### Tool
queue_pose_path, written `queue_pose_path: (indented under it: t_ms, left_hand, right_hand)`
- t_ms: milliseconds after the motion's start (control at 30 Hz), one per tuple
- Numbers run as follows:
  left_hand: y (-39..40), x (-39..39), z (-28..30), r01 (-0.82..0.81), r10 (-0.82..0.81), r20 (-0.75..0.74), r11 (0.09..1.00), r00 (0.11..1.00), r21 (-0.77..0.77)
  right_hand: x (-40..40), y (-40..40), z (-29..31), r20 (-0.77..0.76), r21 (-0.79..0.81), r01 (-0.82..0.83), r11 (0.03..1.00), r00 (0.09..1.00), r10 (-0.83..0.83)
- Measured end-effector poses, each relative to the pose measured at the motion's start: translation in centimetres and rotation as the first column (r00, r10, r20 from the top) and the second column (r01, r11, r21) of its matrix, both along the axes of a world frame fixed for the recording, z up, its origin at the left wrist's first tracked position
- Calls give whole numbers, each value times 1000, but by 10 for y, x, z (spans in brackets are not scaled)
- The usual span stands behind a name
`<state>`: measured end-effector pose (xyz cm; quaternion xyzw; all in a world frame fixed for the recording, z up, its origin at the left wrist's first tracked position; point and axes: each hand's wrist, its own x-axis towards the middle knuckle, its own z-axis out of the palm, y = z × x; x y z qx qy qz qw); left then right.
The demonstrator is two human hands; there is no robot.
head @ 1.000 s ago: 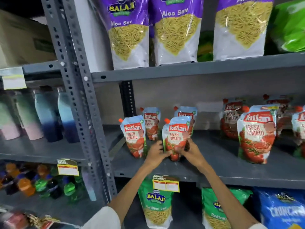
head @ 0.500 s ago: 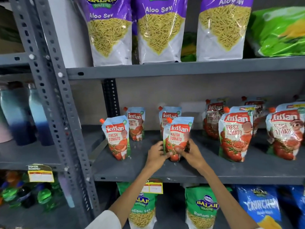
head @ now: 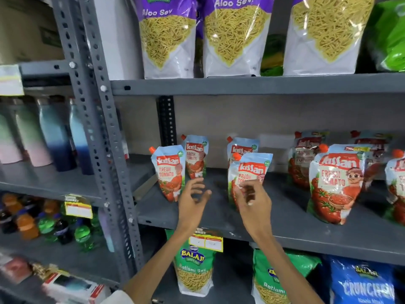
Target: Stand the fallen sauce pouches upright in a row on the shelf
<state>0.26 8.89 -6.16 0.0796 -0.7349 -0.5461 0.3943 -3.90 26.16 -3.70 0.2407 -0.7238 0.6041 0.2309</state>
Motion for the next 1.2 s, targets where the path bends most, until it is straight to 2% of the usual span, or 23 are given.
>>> queue_pose_path:
  t_ms: [67, 167, 267, 300, 433, 600, 667, 900, 1133, 1200]
  left_hand:
    - [-16, 15, 3, -84, 88, -70, 995, 994, 59]
    - [-52, 27, 1, -184, 191, -79, 979, 978, 83]
    - [-96, 27, -7, -245, 245, -13, 968, 969, -56]
    - [-107, 26, -8, -205, 207, 22, 976, 978, -77]
    - [-129, 21, -3, 4, -4, 194, 1000, 981, -2]
    - [-154, -4, -20, 44, -45, 260, 999, 964, 11]
    - [-151, -2, -15, 62, -73, 259, 997, 963, 49]
    - [-131, -12, -7, 191, -192, 257, 981, 947, 29]
    - [-122, -6, -6, 190, -191, 284, 981, 940, 30]
    - [-115, 8, -5, 93, -83, 267, 995, 960, -25]
  right_hand:
    - [3, -26, 3, -1, 64, -134, 989, 991, 134]
    - [3, -70, 2, 43, 127, -283, 951, 959, 279]
    - [-1, -115, -3, 110, 165, -350, 922, 936, 335]
    - [-3, -129, -5, 116, 172, -364, 915, 930, 348]
    - [-12, -171, -15, 189, 201, -417, 887, 905, 382]
    - [-14, -187, -21, 260, 204, -346, 916, 921, 290]
    - [-14, -184, -20, 281, 221, -328, 918, 923, 262]
    - [-24, -151, -24, 297, 274, -213, 938, 946, 128]
    - [-16, -139, -25, 323, 244, -236, 941, 934, 151]
    - [-4, -131, -19, 324, 224, -234, 946, 933, 154]
